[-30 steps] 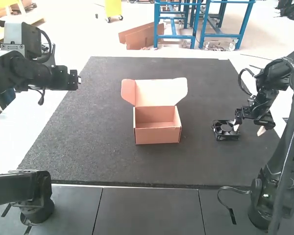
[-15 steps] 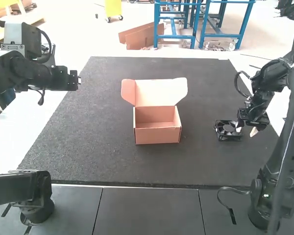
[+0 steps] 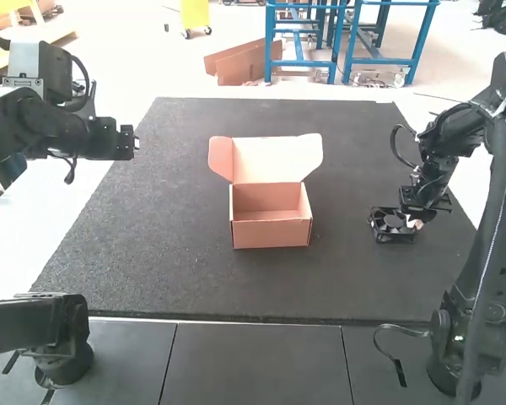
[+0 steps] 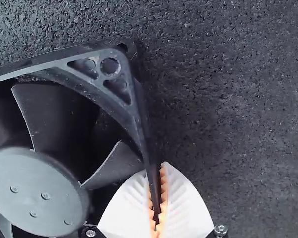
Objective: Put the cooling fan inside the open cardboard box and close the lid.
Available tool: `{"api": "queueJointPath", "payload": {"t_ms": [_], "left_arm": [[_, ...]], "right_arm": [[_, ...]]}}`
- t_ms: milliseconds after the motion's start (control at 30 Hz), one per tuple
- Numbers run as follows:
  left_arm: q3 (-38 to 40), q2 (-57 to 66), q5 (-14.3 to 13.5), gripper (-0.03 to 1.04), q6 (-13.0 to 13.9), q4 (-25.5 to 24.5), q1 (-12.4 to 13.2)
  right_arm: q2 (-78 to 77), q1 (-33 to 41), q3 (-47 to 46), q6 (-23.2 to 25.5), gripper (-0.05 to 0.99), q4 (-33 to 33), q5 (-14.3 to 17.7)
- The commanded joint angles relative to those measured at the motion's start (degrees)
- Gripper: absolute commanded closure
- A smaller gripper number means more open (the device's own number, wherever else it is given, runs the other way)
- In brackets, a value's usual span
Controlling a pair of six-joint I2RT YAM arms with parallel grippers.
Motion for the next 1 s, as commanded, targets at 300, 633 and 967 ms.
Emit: {"api": "queueJointPath", "payload": {"t_ms": [300,633,967], "left_arm": [[0.36,-0.32,1.78,0.05,0.26,2.71,-0.95],[-2.71,-0.06,2.58,0.05,0.26,6.31,-0.87],[-3.94,0.29,2.58,0.05,0.26,7.89,-1.31]], "right_arm": [[-11.41,0.57,0.23,5.91,0.95,-1.88,-9.33],[-28.63,3.12,4.10,14.69,0.94,-6.53,-10.73],[-31.89,16.39,17.46,21.55,0.94,-20.60,-10.64]]}}
